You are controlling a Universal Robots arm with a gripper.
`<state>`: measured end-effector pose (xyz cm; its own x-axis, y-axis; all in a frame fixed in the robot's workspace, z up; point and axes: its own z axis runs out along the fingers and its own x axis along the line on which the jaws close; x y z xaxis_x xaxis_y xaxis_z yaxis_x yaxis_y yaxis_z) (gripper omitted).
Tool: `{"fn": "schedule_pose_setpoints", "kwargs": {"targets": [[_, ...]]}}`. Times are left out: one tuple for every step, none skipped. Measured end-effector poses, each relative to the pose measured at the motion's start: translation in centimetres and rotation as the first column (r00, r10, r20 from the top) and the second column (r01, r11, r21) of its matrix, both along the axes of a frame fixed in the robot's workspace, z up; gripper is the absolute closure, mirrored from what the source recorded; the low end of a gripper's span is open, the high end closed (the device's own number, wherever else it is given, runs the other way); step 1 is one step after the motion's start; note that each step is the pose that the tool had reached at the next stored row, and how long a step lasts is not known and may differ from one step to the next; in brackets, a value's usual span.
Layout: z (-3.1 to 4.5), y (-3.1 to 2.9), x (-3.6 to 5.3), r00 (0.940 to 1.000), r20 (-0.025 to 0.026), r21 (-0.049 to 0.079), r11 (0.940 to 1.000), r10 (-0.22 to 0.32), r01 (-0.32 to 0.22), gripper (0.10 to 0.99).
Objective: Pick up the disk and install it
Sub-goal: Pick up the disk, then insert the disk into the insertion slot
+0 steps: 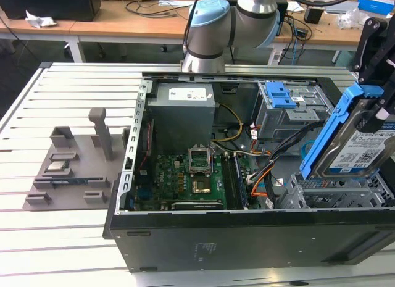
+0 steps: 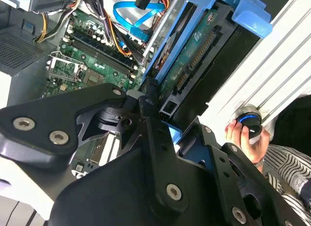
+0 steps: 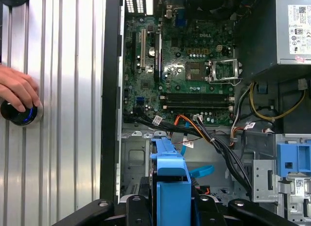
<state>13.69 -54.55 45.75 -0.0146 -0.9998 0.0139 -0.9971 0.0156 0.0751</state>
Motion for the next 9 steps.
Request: {"fn": "schedule_pose_setpoints", "kwargs": {"targets": [[0.00,0.00,0.00,1.0000,0.0001,0.000,1.0000,0.000,0.000,0.718],[0.00,0.00,0.00,1.0000,0.0001,0.000,1.0000,0.000,0.000,0.718],[0.00,0.00,0.00,1.0000,0.0000,0.000,1.0000,0.000,0.000,0.718],[0.00,0.00,0.00,1.0000,0.0000,0.000,1.0000,0.000,0.000,0.718],[0.00,0.00,0.00,1.0000,0.0000,0.000,1.0000,0.000,0.000,0.718],[0.00,0.00,0.00,1.0000,0.0001,0.000,1.0000,0.000,0.000,0.718],[-0.02,0.00,0.00,1.0000,0.0001,0.000,1.0000,0.000,0.000,0.718],[-0.13,0.00,0.00,1.0000,0.0000,-0.002,1.0000,-0.002,0.002,0.718],[-0.25,0.01,0.03,1.0000,0.0000,-0.002,1.0000,-0.003,0.003,0.718]]}}
